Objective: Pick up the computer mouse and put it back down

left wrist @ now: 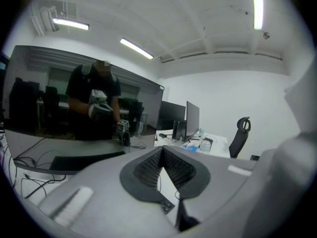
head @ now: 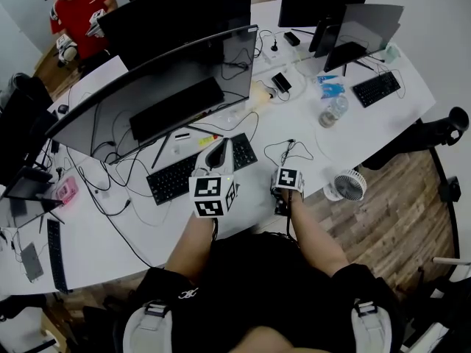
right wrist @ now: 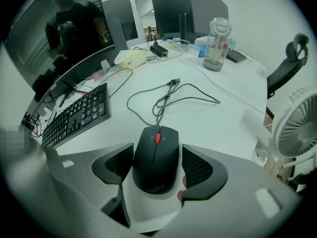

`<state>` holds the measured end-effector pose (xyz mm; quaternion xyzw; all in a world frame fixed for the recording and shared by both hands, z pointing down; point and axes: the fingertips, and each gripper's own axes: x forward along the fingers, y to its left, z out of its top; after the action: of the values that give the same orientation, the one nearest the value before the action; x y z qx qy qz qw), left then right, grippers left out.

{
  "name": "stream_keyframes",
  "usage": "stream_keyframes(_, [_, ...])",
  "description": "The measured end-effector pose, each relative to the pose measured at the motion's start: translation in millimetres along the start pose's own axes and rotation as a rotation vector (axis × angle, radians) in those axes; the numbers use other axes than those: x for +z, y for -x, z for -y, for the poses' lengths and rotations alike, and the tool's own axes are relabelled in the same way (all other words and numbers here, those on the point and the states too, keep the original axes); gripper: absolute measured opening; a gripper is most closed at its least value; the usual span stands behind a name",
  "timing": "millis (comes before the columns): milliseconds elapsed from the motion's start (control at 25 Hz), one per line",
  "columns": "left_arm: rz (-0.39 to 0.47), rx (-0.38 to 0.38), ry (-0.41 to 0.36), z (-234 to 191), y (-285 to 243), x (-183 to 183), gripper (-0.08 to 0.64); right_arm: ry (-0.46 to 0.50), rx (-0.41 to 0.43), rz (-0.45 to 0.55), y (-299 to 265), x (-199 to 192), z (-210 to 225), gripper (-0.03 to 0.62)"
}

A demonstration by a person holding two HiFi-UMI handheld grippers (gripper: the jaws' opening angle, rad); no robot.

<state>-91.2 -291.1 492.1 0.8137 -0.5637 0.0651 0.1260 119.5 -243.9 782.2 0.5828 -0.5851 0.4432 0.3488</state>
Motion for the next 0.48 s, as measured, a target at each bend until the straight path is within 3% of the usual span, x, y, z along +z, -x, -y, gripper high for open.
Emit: stream_keyframes(480, [0.009, -0.01, 0.011, -1, -2, 0, 0.054, 0.053, -0.006, -0.011, 9, -1, -7, 0.281])
